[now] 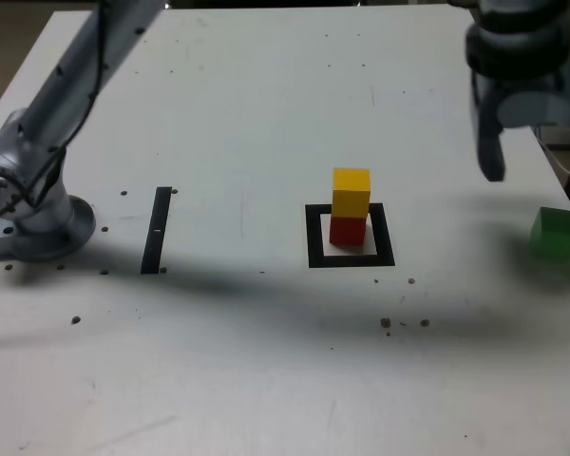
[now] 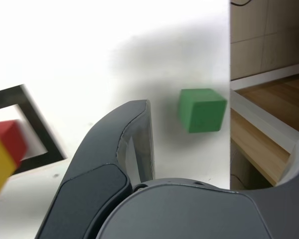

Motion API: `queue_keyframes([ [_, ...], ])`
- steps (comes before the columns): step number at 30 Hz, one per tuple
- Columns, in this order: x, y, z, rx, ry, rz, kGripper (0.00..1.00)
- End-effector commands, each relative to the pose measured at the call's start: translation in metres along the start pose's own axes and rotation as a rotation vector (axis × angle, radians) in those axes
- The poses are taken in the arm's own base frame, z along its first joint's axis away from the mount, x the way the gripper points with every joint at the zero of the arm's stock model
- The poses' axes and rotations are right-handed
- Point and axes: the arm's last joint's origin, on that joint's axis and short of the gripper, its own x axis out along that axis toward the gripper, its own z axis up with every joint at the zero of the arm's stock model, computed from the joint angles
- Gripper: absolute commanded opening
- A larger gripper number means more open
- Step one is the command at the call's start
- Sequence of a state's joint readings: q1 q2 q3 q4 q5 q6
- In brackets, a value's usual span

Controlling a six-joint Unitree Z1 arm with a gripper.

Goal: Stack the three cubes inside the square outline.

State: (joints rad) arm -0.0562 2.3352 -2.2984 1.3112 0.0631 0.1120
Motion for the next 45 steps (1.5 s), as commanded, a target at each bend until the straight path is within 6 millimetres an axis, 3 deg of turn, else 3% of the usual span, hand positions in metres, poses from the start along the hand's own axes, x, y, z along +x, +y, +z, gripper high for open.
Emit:
queue_keyframes([
  [1, 0.006, -0.002, 0.004, 0.007, 0.002, -0.008, 0.99],
  [21, 0.073, -0.017, 0.027, 0.038, 0.035, -0.077, 0.99],
  [31, 0.093, -0.019, 0.034, 0.035, 0.027, -0.086, 0.91],
  [35, 0.094, -0.019, 0.034, 0.033, 0.025, -0.087, 0.81],
  [42, 0.092, -0.018, 0.033, 0.022, 0.03, -0.07, 0.39],
  [45, 0.09, -0.018, 0.033, 0.023, 0.03, -0.065, 0.31],
])
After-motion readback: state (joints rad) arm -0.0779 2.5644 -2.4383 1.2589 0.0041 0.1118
